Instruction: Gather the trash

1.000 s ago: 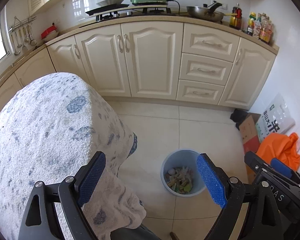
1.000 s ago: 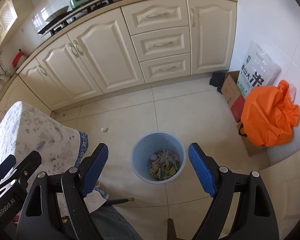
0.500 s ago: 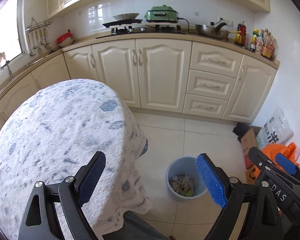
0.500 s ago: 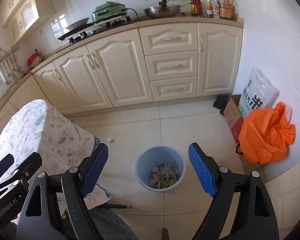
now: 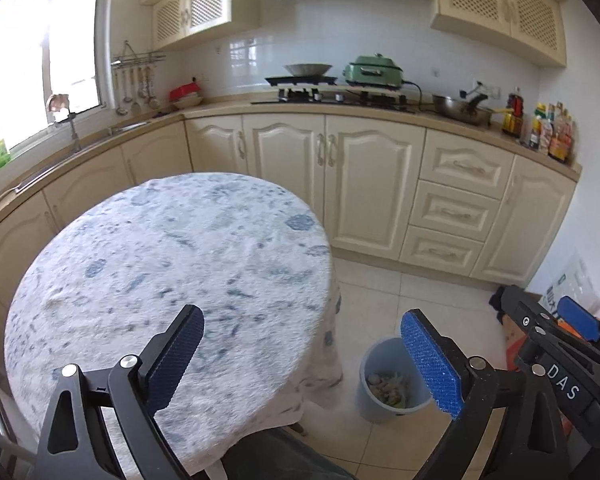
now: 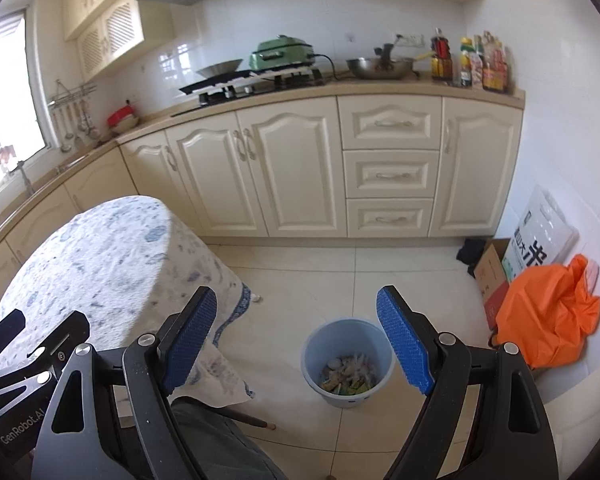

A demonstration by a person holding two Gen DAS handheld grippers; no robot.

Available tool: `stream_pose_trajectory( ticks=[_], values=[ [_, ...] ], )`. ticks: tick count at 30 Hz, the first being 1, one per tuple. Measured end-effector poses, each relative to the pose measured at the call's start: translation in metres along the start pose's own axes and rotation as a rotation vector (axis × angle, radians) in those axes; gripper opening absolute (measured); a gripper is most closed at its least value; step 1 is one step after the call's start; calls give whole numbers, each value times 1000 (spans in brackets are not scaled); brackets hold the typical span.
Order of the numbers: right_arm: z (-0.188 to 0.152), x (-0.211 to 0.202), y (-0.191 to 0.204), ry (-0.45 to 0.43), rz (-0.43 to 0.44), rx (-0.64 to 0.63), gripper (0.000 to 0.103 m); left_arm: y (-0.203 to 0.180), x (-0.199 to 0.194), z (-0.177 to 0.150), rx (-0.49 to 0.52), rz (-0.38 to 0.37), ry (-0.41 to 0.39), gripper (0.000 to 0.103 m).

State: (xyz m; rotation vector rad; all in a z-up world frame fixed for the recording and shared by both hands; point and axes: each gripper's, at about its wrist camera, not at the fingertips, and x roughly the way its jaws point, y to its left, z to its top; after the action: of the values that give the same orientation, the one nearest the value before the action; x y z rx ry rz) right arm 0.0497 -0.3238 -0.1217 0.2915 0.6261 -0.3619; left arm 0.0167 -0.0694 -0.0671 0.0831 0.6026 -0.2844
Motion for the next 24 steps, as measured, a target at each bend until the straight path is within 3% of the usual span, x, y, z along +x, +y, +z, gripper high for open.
stream_pose_trajectory(
  ticks=[11, 24],
  values=[
    [-9, -37, 38, -82, 86, -86, 84, 33, -66, -37, -86, 52, -108, 102],
    [-16, -64, 62, -196, 85, -100, 86, 67, -104, -52, -162, 101, -176, 102]
  ],
)
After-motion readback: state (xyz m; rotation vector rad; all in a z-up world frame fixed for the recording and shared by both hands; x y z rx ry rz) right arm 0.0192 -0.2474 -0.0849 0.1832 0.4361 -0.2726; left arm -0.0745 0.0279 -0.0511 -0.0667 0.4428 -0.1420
